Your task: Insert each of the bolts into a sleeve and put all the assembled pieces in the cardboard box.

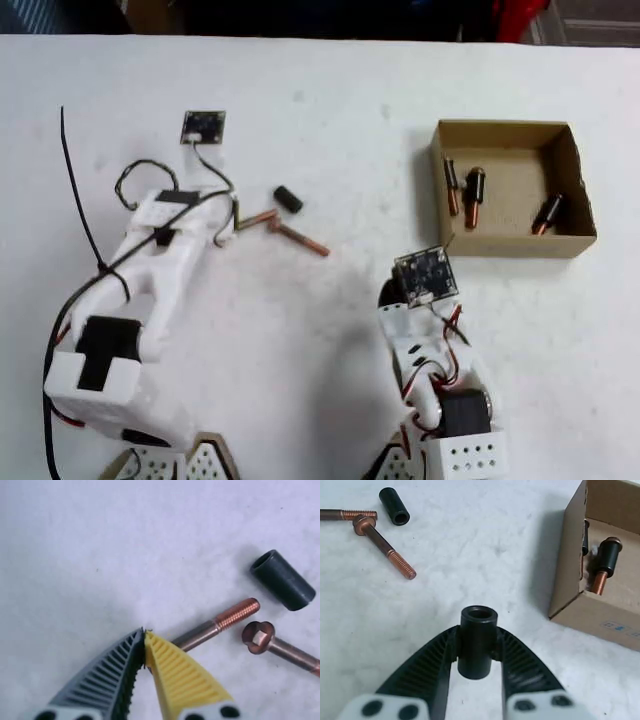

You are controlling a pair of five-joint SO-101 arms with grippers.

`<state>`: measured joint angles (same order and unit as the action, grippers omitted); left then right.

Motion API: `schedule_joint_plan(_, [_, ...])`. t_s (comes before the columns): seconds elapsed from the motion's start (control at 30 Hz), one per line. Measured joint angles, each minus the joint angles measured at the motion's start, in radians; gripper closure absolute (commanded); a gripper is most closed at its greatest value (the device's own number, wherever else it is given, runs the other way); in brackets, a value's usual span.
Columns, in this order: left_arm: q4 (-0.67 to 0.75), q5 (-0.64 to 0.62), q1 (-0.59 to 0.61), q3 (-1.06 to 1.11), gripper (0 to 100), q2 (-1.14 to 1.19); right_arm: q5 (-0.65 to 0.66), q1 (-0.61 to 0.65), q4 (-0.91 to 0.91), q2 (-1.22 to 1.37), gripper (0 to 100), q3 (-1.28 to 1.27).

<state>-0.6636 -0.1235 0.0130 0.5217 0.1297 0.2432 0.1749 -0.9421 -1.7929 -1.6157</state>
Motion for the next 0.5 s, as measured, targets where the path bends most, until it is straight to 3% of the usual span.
schedule_joint_plan(0.5, [-0.002, 0.0, -0.075, 0.0, 98, 0.0, 0.0, 0.0, 0.0, 0.0, 98.0, 0.0])
